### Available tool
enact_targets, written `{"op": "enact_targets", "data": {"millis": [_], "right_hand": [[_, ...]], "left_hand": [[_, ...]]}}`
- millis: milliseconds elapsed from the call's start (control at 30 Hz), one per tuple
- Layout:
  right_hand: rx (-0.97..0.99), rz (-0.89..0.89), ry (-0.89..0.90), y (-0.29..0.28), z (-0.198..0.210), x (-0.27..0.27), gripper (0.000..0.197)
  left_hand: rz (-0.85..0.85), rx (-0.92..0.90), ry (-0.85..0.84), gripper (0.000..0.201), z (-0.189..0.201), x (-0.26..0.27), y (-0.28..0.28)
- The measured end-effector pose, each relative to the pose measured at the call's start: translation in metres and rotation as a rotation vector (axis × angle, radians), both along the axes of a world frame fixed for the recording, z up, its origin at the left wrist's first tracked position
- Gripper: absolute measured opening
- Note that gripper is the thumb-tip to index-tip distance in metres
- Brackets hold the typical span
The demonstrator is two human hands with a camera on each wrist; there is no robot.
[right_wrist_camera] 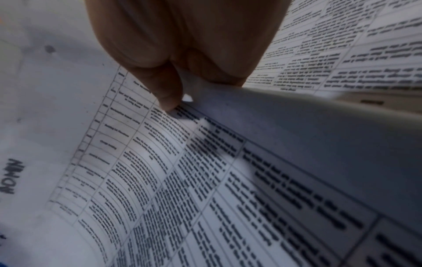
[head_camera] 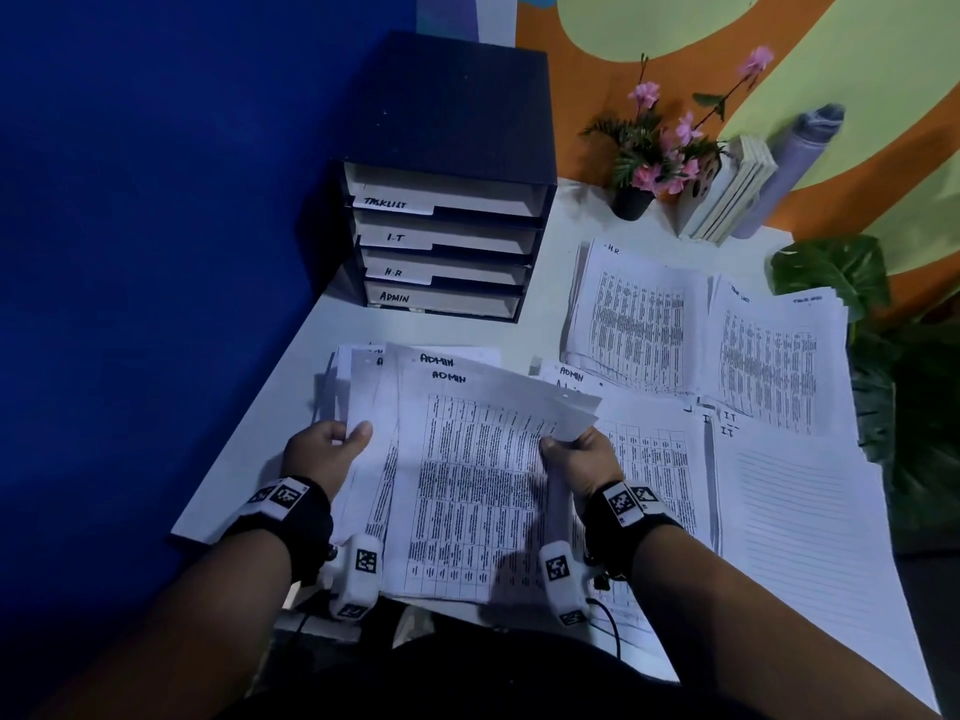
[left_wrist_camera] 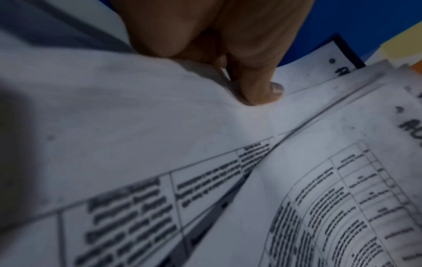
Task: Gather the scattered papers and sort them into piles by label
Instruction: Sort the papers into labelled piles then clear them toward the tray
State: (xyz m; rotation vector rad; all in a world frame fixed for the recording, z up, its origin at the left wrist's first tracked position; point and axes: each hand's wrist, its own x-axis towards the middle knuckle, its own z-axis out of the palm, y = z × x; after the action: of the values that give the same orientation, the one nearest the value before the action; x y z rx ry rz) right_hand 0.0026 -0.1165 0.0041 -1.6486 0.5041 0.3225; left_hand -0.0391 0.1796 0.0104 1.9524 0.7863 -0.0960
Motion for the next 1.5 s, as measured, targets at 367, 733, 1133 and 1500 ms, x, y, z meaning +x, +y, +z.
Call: {"op": "enact_targets", "data": {"millis": [367, 733, 1133, 1500], "right_hand": [[0.122, 0.053, -0.016, 0.003, 0.017, -0.008, 0.029], [0.018, -0.079, -0.112, -0.004, 0.026, 0.001, 0.030], [-0.964, -0.042, -0.012, -0.083, 0.048, 0.014, 0.056], [-0.118, 0.367, -0.029, 0.027, 0.045, 0.001, 0.061]], "left_hand": [[0.045, 0.056, -0.053, 0.023, 0.003, 0.007, -0.004], [0.049, 0.043, -0.131, 0.017, 0.005, 0.001, -0.002], [0.246, 0.084, -0.195, 0.082, 0.024, 0.002, -0.001], [0.139, -0.004, -0.281, 0.056, 0.032, 0.009, -0.024]]}}
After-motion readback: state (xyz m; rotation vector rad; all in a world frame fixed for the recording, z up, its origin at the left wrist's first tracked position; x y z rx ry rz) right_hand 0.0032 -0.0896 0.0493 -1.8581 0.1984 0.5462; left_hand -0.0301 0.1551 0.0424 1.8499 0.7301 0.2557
